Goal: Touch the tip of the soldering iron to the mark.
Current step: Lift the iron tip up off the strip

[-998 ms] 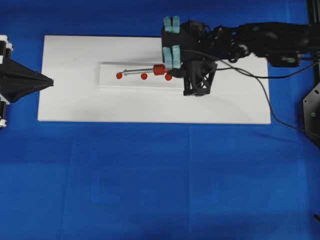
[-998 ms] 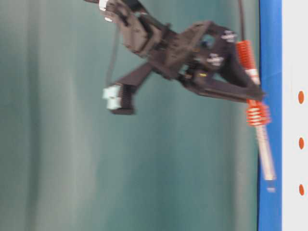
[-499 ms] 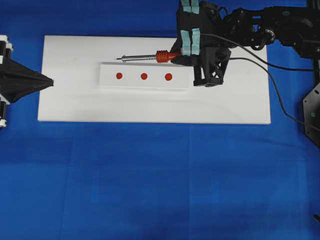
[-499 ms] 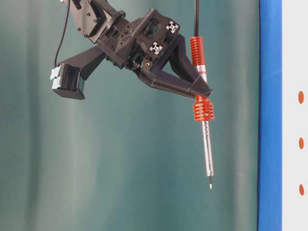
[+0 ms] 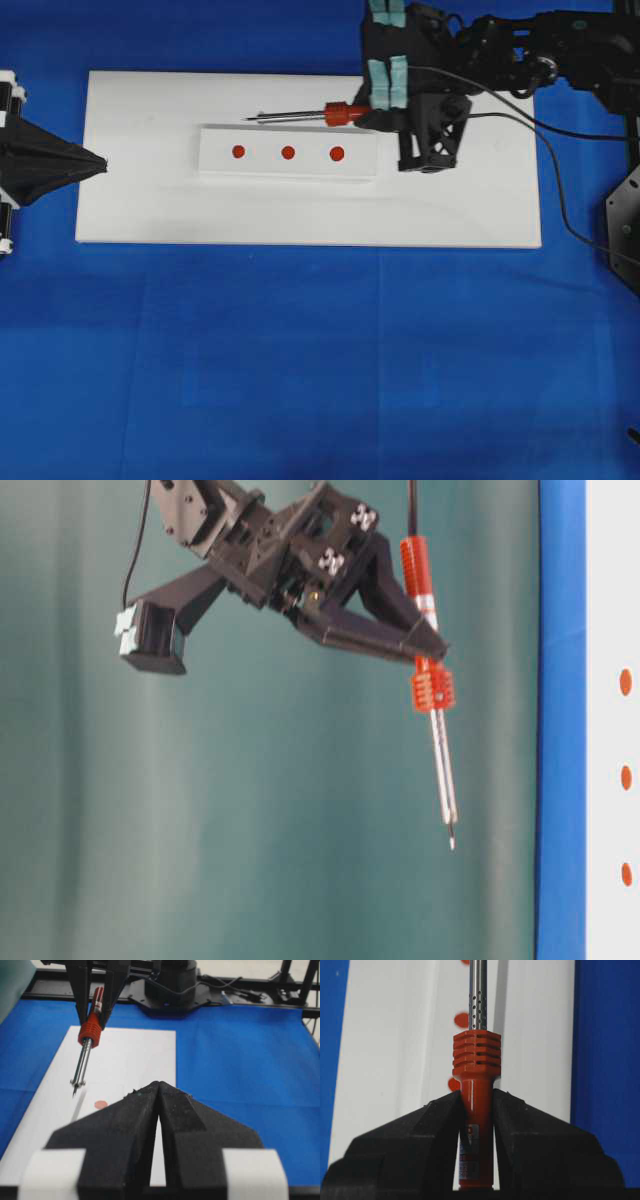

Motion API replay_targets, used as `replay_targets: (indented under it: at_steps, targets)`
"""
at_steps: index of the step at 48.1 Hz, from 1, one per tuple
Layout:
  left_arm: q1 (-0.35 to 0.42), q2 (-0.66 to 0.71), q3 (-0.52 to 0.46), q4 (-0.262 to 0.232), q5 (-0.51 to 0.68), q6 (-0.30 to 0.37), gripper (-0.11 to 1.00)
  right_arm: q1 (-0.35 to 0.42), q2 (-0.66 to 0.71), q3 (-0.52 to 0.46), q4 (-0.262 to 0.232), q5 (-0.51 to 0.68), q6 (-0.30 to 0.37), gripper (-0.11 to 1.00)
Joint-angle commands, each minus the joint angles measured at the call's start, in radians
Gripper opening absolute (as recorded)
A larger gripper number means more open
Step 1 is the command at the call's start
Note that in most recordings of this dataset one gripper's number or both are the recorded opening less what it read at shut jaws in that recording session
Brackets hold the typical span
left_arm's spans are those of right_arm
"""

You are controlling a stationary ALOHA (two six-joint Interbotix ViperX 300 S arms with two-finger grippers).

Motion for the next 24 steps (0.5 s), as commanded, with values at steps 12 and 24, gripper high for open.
replay_targets:
  at_steps: [12,24]
  targets:
    - [0.002,0.008,-0.011,0.002,-0.011,0.000,0.00,-0.028,-0.123,0.089,-0.002,0.005,0.000,0.06]
    - [0.002,0.008,-0.011,0.003,-0.011,0.000,0.00,-0.028,-0.158,0.123,-0.003,0.018,0.000,0.06]
